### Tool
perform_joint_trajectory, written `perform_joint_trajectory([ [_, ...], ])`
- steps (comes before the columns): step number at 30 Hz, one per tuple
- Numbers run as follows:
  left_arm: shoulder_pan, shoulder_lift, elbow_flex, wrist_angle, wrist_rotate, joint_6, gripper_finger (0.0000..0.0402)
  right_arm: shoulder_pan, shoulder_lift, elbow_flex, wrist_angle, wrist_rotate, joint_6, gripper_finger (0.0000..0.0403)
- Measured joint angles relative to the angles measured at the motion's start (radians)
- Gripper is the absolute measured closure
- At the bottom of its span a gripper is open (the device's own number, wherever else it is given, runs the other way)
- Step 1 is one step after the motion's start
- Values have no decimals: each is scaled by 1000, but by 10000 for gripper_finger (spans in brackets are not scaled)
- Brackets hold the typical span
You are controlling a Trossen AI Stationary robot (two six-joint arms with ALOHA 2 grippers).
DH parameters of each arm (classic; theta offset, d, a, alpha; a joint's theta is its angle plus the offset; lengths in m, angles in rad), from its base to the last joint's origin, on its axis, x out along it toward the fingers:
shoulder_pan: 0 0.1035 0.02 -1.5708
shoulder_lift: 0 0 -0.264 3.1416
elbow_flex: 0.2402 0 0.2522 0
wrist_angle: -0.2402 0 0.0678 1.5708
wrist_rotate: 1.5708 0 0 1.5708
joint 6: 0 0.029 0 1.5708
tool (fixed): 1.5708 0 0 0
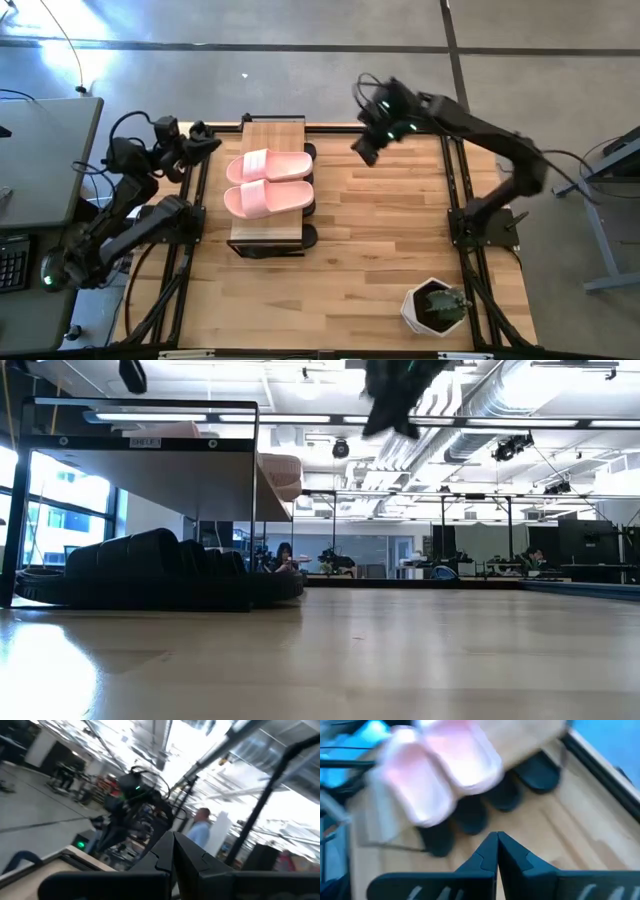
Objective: Pick and place slides into the shelf
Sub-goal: Return to Home Position
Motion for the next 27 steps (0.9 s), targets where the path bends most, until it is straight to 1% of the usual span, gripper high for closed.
perform_joint_trajectory([
  [2, -49, 7, 0, 1, -5, 17, 401, 49, -89, -46, 18, 0, 6, 403],
  [4, -110, 21, 0, 2, -15, 41, 401, 106, -183, -126, 70, -2, 28, 403],
  [7, -220, 46, 0, -17, -23, 99, 401, 202, -328, -326, 193, -35, 97, 403],
  [8, -260, 53, 0, -22, -23, 116, 401, 237, -377, -409, 250, -63, 126, 403],
  [10, -349, 63, 0, -25, -36, 156, 401, 314, -465, -571, 383, -120, 179, 403],
  [11, -398, 68, 0, -26, -52, 180, 401, 355, -505, -646, 478, -131, 217, 403],
  [13, -500, 76, 0, -27, -108, 237, 401, 427, -572, -766, 690, -136, 283, 403],
  [15, -611, 81, 0, -41, -187, 303, 401, 481, -615, -853, 891, -138, 303, 403],
  [17, -730, 92, 0, -63, -268, 383, 401, 525, -636, -915, 1035, -128, 293, 403],
  [19, -862, 121, 0, -95, -370, 465, 401, 564, -644, -954, 1136, -90, 244, 403],
  [21, -996, 164, -1, -105, -489, 548, 401, 597, -647, -969, 1177, -30, 176, 403],
  [23, -1117, 206, -3, -71, -594, 624, 401, 622, -647, -970, 1194, 16, 122, 403],
  [25, -1216, 239, 0, 10, -625, 692, 401, 635, -646, -949, 1184, 25, 82, 403],
  [27, -1286, 255, 1, 69, -627, 756, 401, 649, -658, -917, 1180, 13, 56, 403],
])
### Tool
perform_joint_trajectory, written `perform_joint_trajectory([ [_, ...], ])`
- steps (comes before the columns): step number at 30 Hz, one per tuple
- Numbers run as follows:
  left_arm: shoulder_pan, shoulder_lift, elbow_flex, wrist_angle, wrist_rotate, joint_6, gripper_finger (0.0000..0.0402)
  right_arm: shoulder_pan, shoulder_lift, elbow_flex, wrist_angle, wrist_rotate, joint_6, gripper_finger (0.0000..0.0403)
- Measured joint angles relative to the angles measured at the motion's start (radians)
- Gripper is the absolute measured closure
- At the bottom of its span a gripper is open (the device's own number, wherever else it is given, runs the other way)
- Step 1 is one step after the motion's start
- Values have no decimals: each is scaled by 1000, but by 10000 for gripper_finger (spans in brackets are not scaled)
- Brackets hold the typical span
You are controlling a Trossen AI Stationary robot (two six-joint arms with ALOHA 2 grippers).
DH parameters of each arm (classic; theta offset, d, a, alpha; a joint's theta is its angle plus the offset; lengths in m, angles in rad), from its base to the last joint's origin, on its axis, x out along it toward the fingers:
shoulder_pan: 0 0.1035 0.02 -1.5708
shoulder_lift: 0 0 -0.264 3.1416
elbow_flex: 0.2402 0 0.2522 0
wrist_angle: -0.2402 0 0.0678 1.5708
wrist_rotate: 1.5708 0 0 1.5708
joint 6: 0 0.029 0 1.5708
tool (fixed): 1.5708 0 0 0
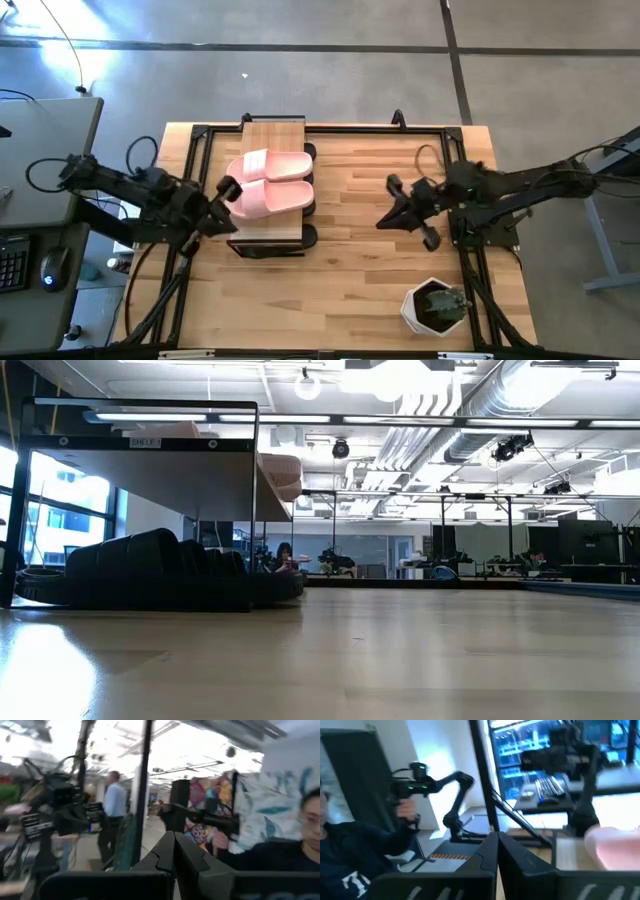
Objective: Pick and place slides into the shelf
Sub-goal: Return to Home Position
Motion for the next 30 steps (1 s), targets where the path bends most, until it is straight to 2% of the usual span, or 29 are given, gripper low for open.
perform_joint_trajectory([
  [4, -47, -18, 67, -68, -35, 79, 401, 18, -42, 121, -136, -15, -82, 403],
  [8, -48, -60, 154, -233, -43, 137, 401, 52, -107, 231, -303, 51, -181, 403],
  [12, -49, -123, 180, -345, -25, 181, 401, 108, -204, 228, -329, 114, -230, 403],
  [17, -48, -249, 125, -395, -26, 211, 401, 154, -380, 81, -326, 233, -207, 403],
  [20, -48, -321, 60, -381, -5, 210, 401, 165, -490, -66, -210, 281, -173, 403],
  [25, -48, -406, -53, -280, 22, 192, 401, 142, -611, -317, -21, 271, -82, 403],
  [30, -48, -385, -113, -231, 110, 173, 401, 79, -608, -472, 128, 169, 46, 403],
])
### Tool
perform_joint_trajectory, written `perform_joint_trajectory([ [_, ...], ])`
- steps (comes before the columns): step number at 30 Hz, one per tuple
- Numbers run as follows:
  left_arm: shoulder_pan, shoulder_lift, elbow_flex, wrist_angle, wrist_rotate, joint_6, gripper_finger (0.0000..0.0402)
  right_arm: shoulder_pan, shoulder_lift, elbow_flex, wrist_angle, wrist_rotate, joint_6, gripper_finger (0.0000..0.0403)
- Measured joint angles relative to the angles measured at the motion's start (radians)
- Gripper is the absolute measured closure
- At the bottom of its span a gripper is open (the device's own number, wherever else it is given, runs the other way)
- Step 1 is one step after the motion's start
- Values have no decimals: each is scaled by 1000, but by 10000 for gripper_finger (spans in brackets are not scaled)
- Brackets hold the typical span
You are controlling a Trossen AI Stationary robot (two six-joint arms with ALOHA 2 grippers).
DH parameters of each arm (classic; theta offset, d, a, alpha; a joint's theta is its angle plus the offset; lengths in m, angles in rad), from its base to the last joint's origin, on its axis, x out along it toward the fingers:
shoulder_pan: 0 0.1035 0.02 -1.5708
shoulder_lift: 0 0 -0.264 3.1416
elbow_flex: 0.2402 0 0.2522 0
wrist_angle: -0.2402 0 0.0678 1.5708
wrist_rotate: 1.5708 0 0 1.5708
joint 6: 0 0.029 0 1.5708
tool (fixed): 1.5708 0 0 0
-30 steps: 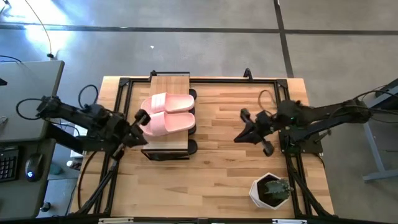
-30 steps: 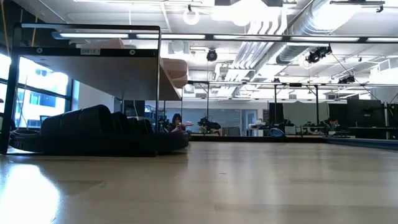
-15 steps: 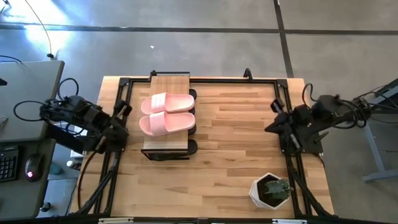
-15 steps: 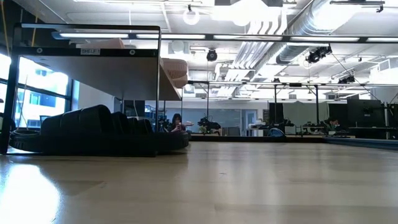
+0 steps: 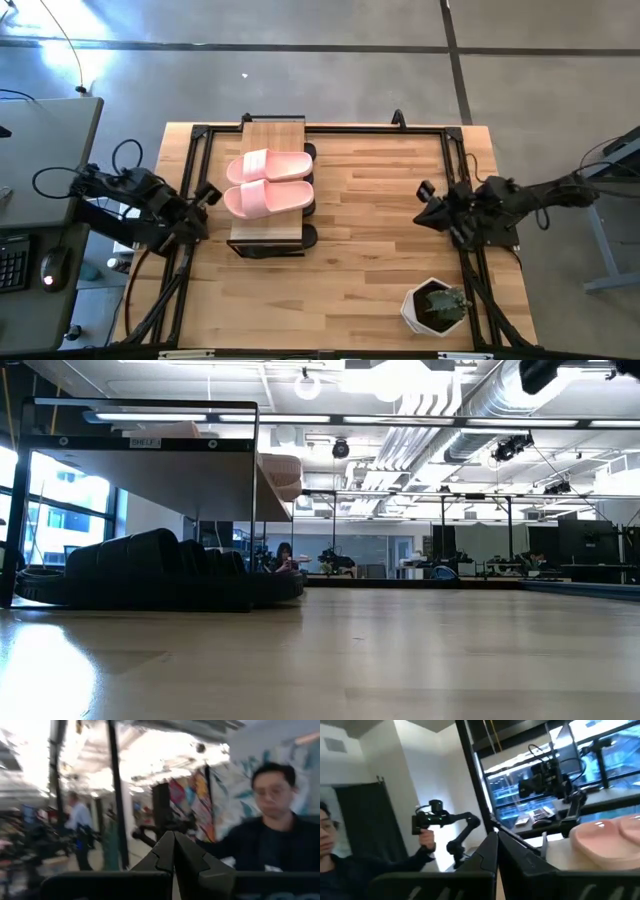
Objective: Pick and place slides into the shelf
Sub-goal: Return to Home Position
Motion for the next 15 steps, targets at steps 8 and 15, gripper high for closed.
perform_joint_trajectory([
  [8, 0, 78, -73, 40, 72, -18, 401, -125, 114, -101, 193, -186, 123, 403],
  [15, 0, 85, -170, 140, 32, 6, 401, -195, 168, -131, 318, -301, 71, 403],
])
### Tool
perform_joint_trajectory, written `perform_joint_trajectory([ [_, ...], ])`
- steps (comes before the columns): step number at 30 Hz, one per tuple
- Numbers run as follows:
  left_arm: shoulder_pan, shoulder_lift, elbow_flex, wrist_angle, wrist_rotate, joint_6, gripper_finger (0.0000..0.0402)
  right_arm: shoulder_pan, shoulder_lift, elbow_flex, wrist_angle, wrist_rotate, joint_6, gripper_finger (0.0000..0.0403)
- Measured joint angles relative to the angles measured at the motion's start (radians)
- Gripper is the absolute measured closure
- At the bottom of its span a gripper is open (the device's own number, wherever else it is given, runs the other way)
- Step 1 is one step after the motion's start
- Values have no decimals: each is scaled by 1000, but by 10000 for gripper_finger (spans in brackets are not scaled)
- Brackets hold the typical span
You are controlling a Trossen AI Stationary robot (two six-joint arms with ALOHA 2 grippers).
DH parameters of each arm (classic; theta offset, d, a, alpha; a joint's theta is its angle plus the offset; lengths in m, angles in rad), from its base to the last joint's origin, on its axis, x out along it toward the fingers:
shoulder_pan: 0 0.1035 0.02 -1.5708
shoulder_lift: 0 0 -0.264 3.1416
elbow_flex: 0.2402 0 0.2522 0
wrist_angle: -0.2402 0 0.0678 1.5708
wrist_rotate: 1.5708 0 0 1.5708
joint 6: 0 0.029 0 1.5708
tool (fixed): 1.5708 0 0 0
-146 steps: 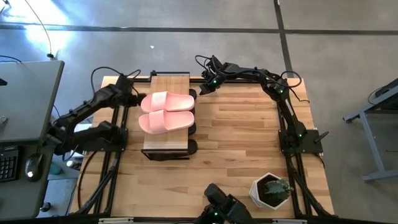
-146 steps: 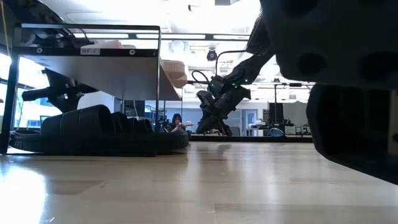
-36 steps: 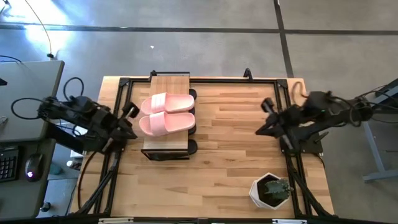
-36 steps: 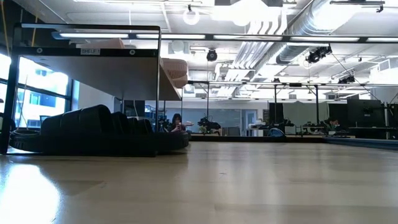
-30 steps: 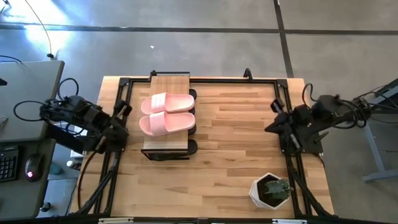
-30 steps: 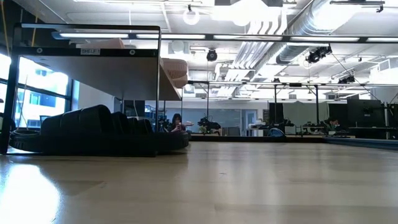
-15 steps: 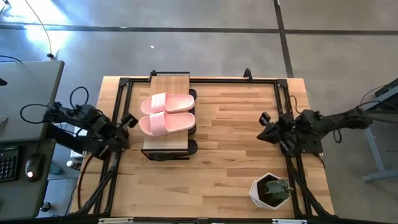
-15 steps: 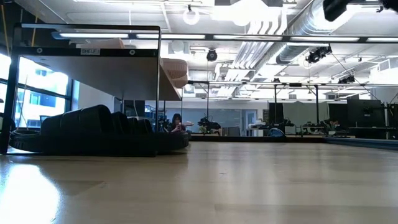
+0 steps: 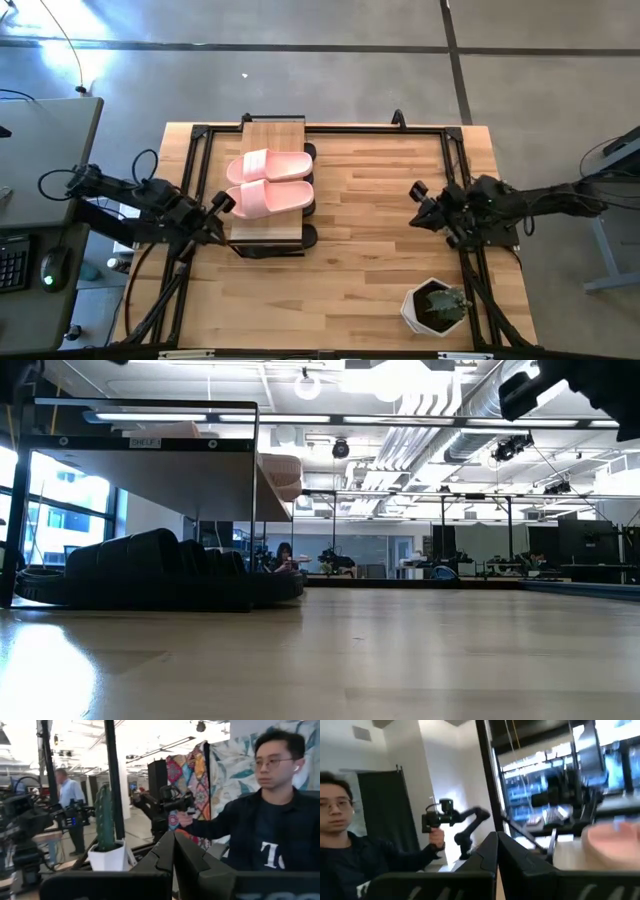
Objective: Pick and place slides into the shelf
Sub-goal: Return to Home Position
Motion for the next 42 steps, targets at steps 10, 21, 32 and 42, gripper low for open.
perform_joint_trajectory([
  [10, 171, -135, -23, -100, -38, -1, 401, -93, -197, -3, -137, -34, -69, 403],
  [21, 342, -358, -23, -255, -26, -36, 401, -168, -400, -3, -267, -49, -90, 403],
  [32, 353, -352, -26, -278, -50, -44, 401, -169, -528, -5, -375, 24, -154, 403],
  [42, 353, -352, -112, -186, -54, -86, 401, -169, -529, -151, -212, 69, -73, 403],
])
